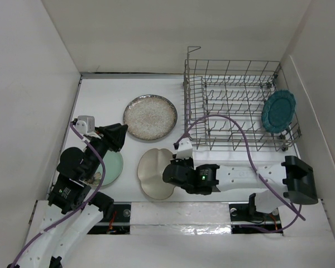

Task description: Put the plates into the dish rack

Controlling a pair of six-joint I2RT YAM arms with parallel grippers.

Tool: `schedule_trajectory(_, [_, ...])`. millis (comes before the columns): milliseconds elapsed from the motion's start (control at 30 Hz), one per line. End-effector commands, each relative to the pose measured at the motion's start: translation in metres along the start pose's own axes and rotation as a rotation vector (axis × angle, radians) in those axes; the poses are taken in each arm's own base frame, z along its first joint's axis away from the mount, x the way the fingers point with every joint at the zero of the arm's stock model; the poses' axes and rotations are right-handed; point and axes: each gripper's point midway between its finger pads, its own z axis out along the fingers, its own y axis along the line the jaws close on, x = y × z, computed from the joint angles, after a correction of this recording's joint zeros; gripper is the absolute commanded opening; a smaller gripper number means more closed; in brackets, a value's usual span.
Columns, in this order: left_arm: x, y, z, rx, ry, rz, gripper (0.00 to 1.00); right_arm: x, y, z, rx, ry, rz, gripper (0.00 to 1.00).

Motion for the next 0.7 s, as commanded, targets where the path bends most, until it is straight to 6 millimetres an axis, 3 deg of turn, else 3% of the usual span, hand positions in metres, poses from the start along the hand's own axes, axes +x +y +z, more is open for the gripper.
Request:
schedule_trajectory(0, [-0.009,-0.001,0.003,0.0,-0.037,0.005,0.29,-0.105,0.036,-0.031,-0.165,-0.221,0.26,0.0])
schedule_trajectory(333, [-0.011,0.001,0.003,-0.012,-0.045,0.005,0.29,-0.182,0.028,-0.076,-0.269,-0.363,0.301,0.0])
schedule_trajectory(400, [-0.01,0.002,0.003,-0.012,-0.043,0.005,0.29,-0.198,0.015,-0.08,-0.224,-0.403,0.28,0.0])
schedule_trajectory(667, [-0.008,0.002,0.003,-0.012,-0.04,0.006,0.29,-0.309,-0.068,-0.112,-0.114,-0.619,0.297,0.0])
